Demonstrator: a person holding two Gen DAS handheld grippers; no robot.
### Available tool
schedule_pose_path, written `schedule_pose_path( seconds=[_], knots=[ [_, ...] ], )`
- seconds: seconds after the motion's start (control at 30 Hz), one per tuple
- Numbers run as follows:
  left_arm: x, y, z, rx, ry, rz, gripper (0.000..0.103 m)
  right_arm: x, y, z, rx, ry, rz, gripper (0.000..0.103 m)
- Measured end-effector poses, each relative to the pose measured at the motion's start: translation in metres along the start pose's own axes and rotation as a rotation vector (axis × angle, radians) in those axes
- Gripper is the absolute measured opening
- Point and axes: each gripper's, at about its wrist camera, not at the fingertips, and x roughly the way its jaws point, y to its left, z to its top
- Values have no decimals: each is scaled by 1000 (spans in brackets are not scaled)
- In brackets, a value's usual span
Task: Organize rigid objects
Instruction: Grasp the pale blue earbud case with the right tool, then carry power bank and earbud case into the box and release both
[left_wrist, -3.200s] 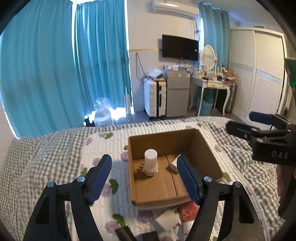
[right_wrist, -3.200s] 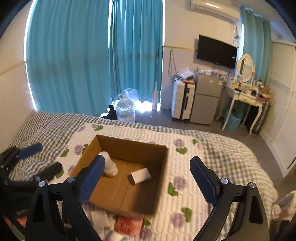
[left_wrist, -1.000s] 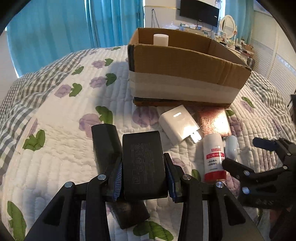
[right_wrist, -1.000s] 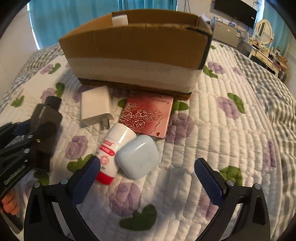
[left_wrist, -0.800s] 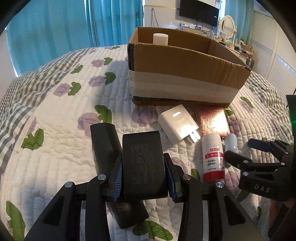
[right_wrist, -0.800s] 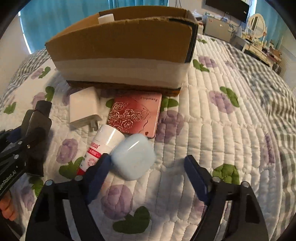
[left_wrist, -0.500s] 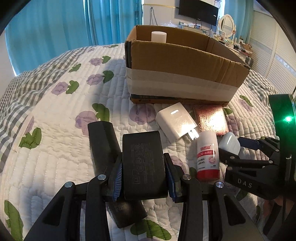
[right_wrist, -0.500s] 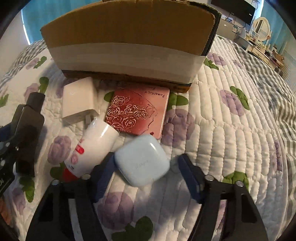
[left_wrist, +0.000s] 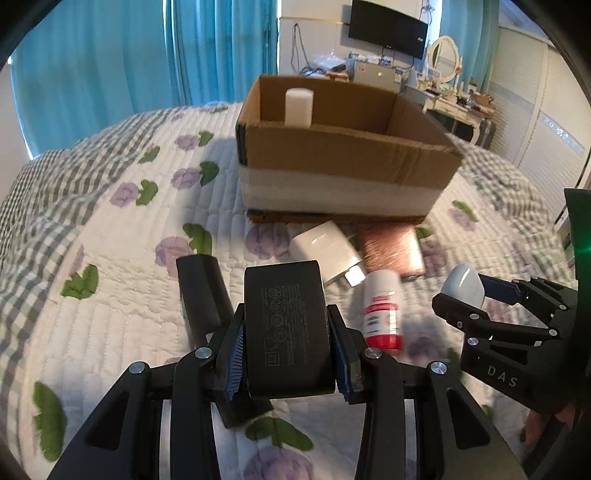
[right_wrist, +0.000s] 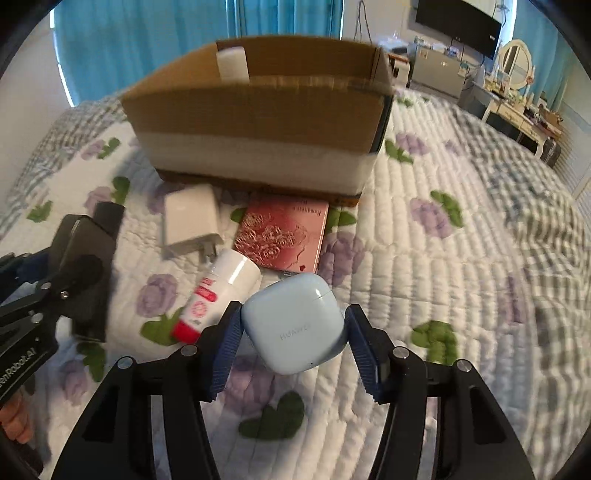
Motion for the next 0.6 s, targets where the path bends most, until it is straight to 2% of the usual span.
schedule_pose_path(
  seconds=[0.17, 0.4, 0.6],
  knots=[
    [-36, -7, 16, 17, -42, -30, 40, -45, -3, 14, 3, -72, 15, 56],
    [-87, -7, 68, 40, -154, -48, 40, -113, -1, 55, -36, -199, -13, 56],
    [-94, -6, 121, 50, -199, -72, 40, -149, -12, 109, -28, -304, 6, 56]
  ],
)
